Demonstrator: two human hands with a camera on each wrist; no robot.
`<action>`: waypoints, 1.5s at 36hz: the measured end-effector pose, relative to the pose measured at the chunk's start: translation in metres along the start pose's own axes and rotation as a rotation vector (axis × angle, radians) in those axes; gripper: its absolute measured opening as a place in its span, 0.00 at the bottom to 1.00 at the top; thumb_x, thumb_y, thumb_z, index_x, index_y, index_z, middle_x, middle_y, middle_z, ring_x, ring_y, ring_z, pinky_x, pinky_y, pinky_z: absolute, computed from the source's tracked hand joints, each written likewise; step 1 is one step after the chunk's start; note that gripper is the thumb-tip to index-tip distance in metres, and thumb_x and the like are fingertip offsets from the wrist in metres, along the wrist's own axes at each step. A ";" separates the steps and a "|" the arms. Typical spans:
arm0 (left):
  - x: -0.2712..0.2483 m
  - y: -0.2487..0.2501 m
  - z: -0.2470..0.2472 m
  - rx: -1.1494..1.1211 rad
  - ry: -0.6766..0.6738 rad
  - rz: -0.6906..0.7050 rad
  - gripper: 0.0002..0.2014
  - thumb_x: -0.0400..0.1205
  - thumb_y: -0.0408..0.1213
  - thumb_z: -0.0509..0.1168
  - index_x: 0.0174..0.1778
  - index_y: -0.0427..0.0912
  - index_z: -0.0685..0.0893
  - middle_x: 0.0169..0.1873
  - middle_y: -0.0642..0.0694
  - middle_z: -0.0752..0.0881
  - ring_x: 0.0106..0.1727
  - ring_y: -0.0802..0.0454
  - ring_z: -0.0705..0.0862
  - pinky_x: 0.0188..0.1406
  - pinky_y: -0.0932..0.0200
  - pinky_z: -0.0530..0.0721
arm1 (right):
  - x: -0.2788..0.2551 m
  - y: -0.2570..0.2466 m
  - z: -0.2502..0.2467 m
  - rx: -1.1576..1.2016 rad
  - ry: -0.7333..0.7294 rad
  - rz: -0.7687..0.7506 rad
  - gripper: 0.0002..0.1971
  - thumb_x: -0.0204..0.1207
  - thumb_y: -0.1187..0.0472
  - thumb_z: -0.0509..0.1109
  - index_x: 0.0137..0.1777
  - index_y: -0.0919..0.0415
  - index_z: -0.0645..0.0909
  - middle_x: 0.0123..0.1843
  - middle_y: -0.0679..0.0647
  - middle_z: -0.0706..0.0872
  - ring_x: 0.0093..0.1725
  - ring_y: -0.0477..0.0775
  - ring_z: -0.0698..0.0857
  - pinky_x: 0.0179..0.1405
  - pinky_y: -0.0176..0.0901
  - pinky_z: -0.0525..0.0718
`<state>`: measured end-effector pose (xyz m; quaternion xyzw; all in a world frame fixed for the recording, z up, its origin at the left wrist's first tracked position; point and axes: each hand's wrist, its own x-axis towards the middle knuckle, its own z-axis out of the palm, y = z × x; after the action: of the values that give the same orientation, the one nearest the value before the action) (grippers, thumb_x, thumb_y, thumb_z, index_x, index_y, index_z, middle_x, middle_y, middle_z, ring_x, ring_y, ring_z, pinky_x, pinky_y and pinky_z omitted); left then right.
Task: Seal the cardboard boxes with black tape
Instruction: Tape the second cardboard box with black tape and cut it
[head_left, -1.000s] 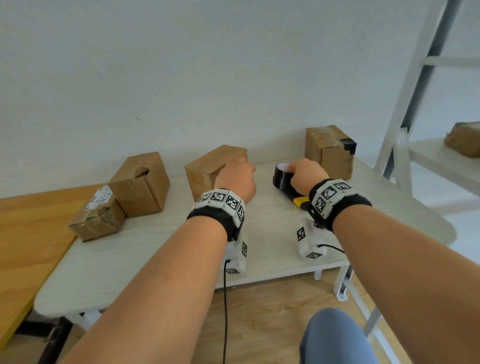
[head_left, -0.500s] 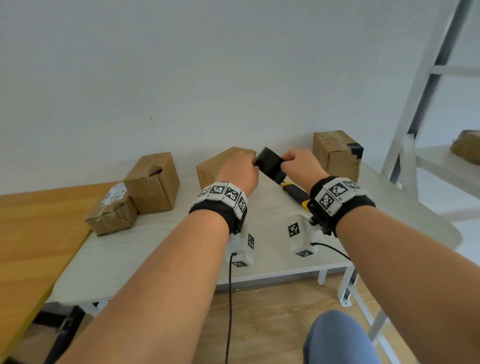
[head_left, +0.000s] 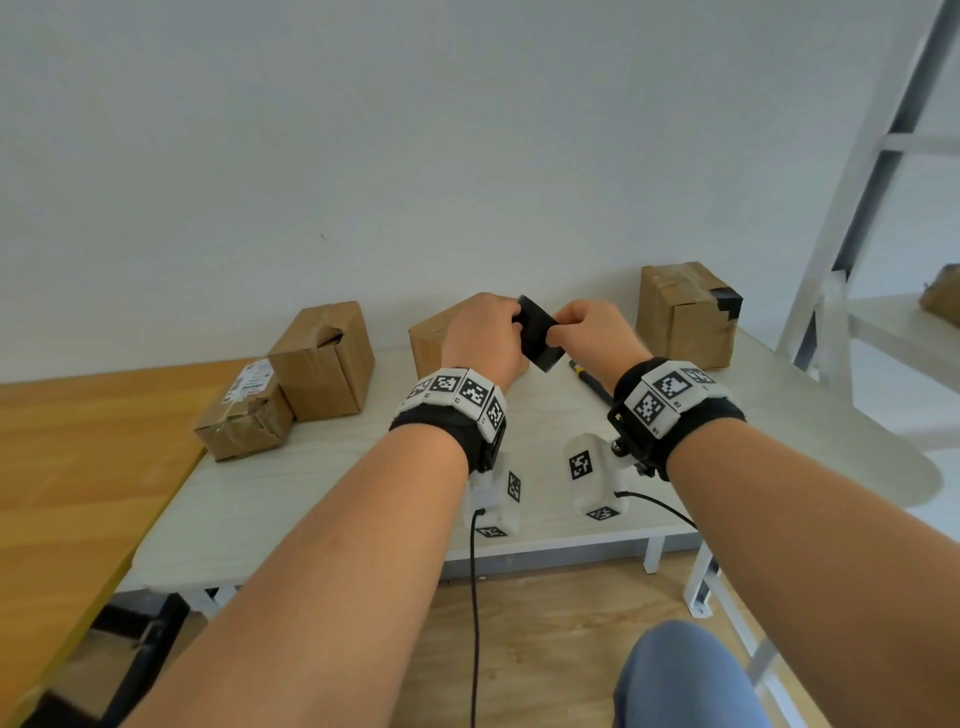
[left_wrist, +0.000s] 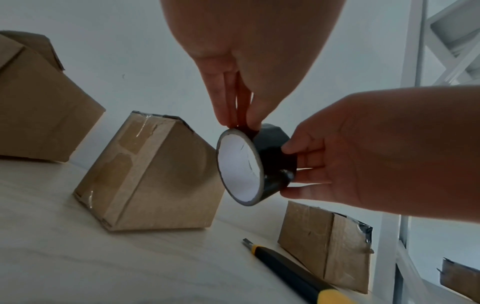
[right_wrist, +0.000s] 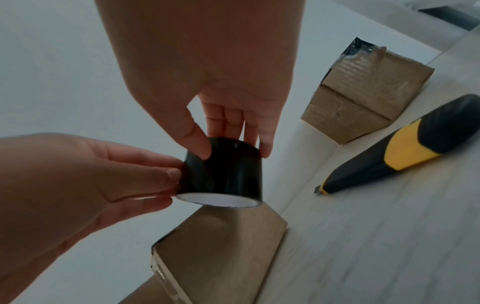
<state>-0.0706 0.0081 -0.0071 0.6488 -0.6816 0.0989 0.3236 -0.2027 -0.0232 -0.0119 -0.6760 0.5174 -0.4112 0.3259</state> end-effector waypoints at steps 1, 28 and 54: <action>0.000 0.001 0.001 0.003 0.004 0.003 0.09 0.80 0.32 0.58 0.40 0.40 0.83 0.42 0.44 0.85 0.41 0.49 0.79 0.36 0.59 0.68 | 0.000 0.000 0.000 0.000 0.000 -0.004 0.09 0.71 0.68 0.68 0.50 0.67 0.84 0.34 0.53 0.80 0.32 0.48 0.76 0.31 0.38 0.74; -0.002 0.005 0.003 -0.095 -0.039 -0.141 0.09 0.80 0.33 0.63 0.48 0.39 0.89 0.44 0.42 0.89 0.41 0.51 0.80 0.41 0.57 0.78 | -0.006 0.010 0.002 0.019 0.021 -0.051 0.07 0.73 0.70 0.69 0.50 0.66 0.85 0.44 0.59 0.86 0.41 0.53 0.81 0.33 0.35 0.76; 0.005 0.004 -0.002 -0.135 -0.075 -0.226 0.08 0.84 0.34 0.57 0.54 0.39 0.81 0.52 0.42 0.85 0.50 0.47 0.82 0.42 0.57 0.72 | -0.007 0.008 0.001 0.019 0.003 -0.144 0.06 0.74 0.69 0.70 0.49 0.62 0.84 0.45 0.54 0.86 0.44 0.50 0.84 0.34 0.30 0.76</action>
<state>-0.0733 0.0053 -0.0015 0.7014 -0.6210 -0.0084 0.3497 -0.2066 -0.0189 -0.0207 -0.7077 0.4641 -0.4396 0.3009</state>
